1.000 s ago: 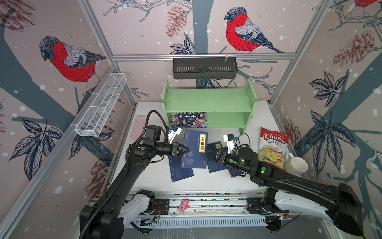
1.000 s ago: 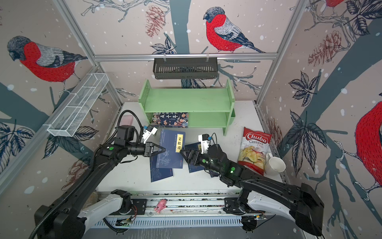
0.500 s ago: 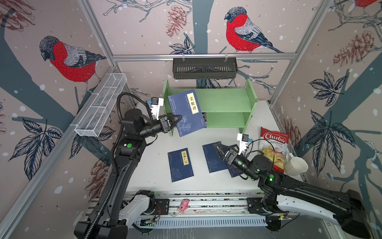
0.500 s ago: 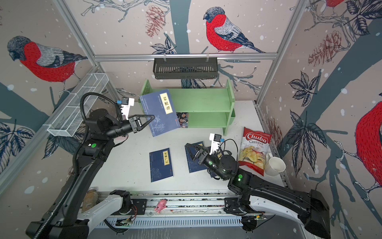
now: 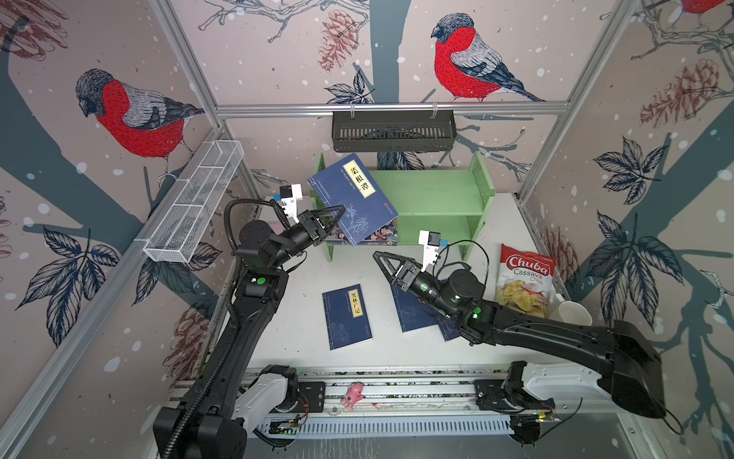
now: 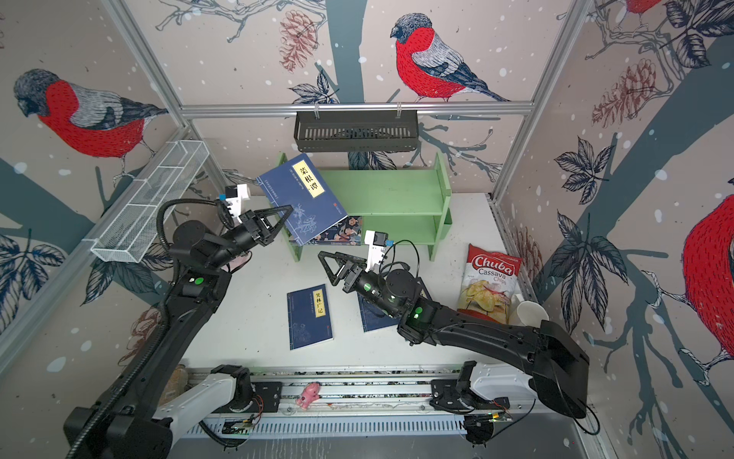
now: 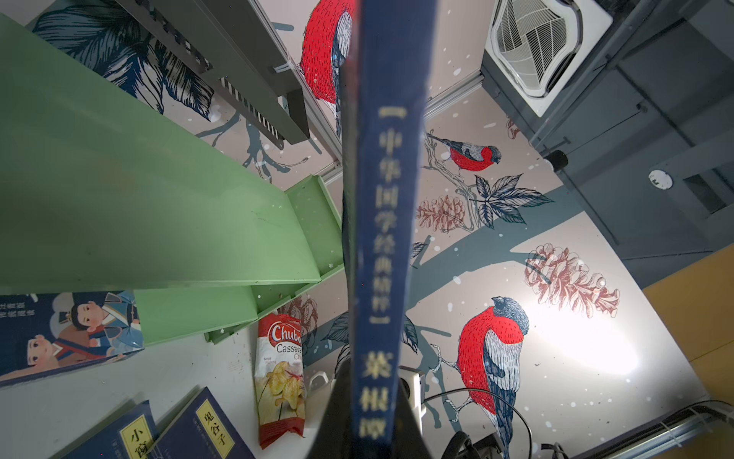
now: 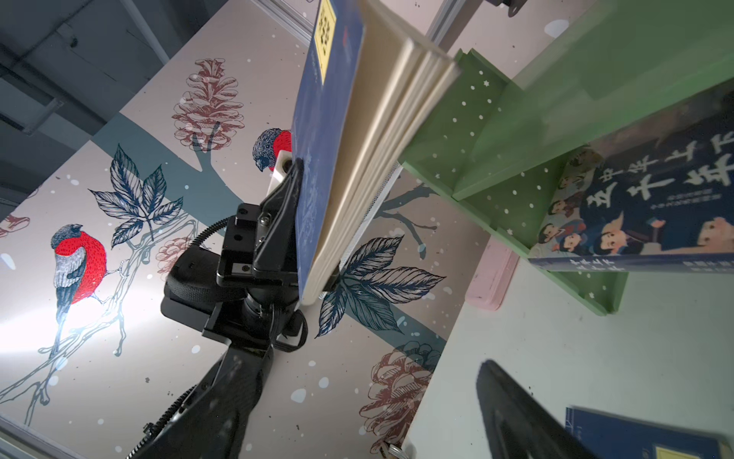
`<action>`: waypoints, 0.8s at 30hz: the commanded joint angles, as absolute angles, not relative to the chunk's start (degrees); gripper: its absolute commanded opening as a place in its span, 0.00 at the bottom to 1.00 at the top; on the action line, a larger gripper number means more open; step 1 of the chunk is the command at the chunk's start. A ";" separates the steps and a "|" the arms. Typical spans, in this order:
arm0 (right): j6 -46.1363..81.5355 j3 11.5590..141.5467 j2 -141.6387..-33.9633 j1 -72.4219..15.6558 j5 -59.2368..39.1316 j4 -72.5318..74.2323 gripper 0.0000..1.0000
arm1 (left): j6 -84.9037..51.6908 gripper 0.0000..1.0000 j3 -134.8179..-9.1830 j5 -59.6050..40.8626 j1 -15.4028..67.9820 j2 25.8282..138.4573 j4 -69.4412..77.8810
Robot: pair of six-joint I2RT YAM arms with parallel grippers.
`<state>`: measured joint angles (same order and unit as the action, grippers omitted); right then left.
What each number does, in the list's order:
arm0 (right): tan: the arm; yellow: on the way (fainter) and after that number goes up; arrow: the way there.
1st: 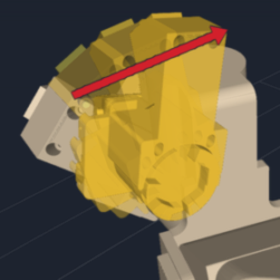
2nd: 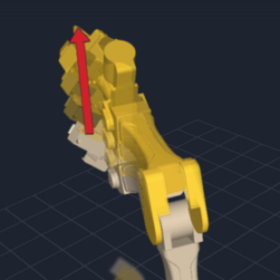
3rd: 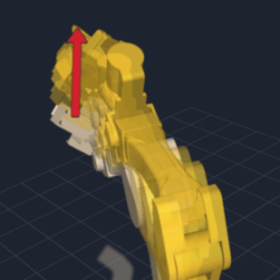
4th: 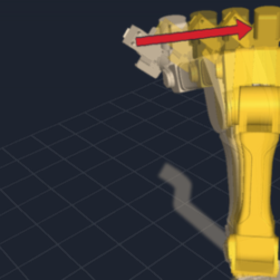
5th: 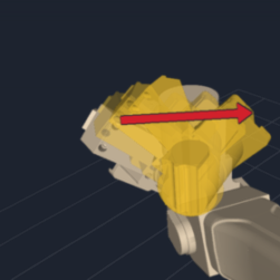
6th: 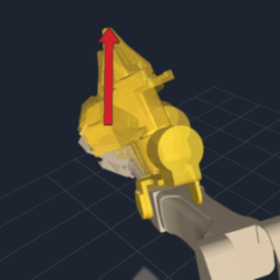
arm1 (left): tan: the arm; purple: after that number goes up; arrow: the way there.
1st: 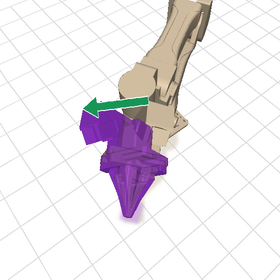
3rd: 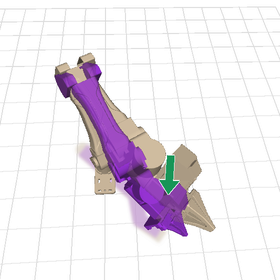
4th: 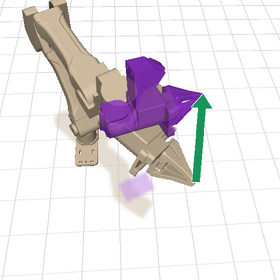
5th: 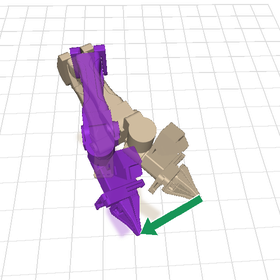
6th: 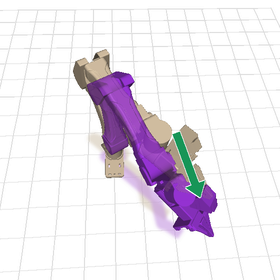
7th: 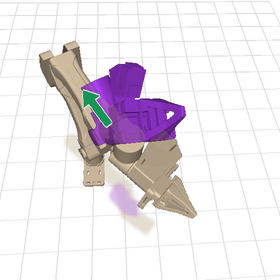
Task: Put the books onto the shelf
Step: 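Lift the dark blue book with both grippers toward the green shelf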
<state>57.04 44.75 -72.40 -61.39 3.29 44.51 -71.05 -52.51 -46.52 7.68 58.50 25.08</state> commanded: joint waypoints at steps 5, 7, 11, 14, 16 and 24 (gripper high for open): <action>57.64 50.56 -79.49 -59.10 -1.03 51.10 0.86 | -78.02 0.00 -49.60 -46.38 8.34 57.67 34.94; 58.36 51.76 -81.40 -58.10 -2.36 52.19 0.85 | -78.77 0.00 -48.77 -46.41 8.43 57.43 35.17; 60.20 52.44 -84.45 -56.80 -3.55 57.47 0.77 | -79.27 0.00 -47.67 -47.02 8.85 57.14 36.47; 61.32 53.39 -86.53 -55.82 -5.23 59.16 0.53 | -79.10 0.00 -46.88 -47.24 9.13 57.13 35.73; 62.05 54.19 -87.72 -55.03 -7.04 59.13 0.30 | -78.98 0.00 -46.33 -47.83 9.23 57.47 35.74; 61.14 54.66 -85.24 -53.38 -11.81 53.36 0.02 | -76.62 0.09 -44.92 -49.80 9.21 57.82 34.28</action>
